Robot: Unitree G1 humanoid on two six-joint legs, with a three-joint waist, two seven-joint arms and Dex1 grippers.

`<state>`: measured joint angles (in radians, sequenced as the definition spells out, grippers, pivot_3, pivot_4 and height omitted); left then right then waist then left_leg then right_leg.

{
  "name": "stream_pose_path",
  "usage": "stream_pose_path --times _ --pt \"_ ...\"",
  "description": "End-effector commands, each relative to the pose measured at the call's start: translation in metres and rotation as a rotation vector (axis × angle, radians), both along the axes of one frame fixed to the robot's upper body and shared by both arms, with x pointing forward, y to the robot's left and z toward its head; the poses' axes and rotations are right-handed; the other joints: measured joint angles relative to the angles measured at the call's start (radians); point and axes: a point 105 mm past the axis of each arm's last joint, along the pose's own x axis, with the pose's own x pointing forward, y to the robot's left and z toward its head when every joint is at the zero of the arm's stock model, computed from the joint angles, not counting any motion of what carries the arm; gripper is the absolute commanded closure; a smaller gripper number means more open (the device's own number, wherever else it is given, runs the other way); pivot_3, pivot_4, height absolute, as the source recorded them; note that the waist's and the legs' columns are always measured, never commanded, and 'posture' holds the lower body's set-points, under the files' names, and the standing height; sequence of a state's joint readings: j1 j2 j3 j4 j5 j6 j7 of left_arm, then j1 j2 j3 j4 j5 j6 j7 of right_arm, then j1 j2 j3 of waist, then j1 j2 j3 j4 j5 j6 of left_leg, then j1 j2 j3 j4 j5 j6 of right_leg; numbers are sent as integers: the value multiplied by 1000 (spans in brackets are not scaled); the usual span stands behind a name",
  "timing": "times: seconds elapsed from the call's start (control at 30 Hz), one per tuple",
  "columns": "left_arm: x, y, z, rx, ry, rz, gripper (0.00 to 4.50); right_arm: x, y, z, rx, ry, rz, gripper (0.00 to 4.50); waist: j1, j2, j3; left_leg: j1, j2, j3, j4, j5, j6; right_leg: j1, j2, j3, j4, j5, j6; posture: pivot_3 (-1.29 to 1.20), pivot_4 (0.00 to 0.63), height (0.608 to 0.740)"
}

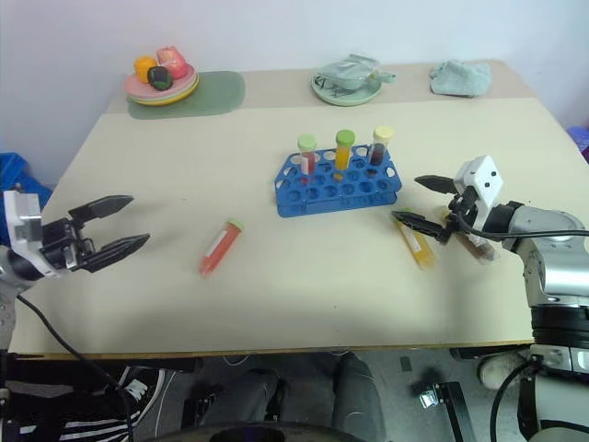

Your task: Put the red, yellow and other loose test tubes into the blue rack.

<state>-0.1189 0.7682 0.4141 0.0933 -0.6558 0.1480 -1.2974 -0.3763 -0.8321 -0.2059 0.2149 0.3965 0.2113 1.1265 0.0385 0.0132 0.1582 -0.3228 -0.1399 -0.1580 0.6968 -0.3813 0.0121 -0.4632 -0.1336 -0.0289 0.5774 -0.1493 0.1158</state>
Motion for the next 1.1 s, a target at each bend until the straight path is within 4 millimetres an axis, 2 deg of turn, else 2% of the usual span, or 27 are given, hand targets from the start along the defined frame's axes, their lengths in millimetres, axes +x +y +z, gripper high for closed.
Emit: stream_pose_path --times 0.03,0.1,0.27,0.47,0.63,0.73,0.83,0.87,1.1 --pt "2 1 8 12 -38 -12 20 0 1 10 -23 -49 16 0 -1 0 0 0 0 0 0 0 0 0 0 0 0 0 0 0 150 740" --pt "4 -1 4 13 -39 -17 20 -1 2 14 -23 -61 11 0 -2 0 0 0 0 0 0 0 0 0 0 0 0 0 0 0 150 740" --pt "6 -15 5 -17 -54 -49 20 -5 -11 24 -18 -21 -29 0 1 0 0 0 0 0 0 0 0 0 0 0 0 0 0 0 150 740" --pt "9 -32 2 -34 -55 -107 20 3 -21 36 -24 -9 -111 0 -2 0 0 0 0 1 0 0 0 0 0 0 0 0 0 0 150 740" --pt "1 -56 -15 33 -44 -210 20 3 -41 31 20 23 -188 0 1 0 0 0 0 1 0 0 0 0 0 0 0 0 0 0 150 740" --pt "6 -59 -4 18 -66 -212 20 6 -48 25 -16 73 -225 0 0 0 0 0 0 1 0 0 0 0 0 0 0 0 0 0 150 740" --pt "9 -59 5 4 -83 -207 20 12 -69 9 -156 146 -371 0 -1 0 0 0 0 1 1 0 0 0 0 0 0 0 0 0 150 740" --pt "8 -60 7 0 -83 -213 20 11 -72 8 -140 200 -408 0 -1 0 0 0 0 1 0 0 0 -1 0 1 0 0 0 0 150 740" --pt "9 -75 10 -18 -87 -242 20 11 -81 16 -196 357 -556 0 -1 1 0 -1 1 4 0 0 0 -3 0 3 0 0 0 0 150 740"
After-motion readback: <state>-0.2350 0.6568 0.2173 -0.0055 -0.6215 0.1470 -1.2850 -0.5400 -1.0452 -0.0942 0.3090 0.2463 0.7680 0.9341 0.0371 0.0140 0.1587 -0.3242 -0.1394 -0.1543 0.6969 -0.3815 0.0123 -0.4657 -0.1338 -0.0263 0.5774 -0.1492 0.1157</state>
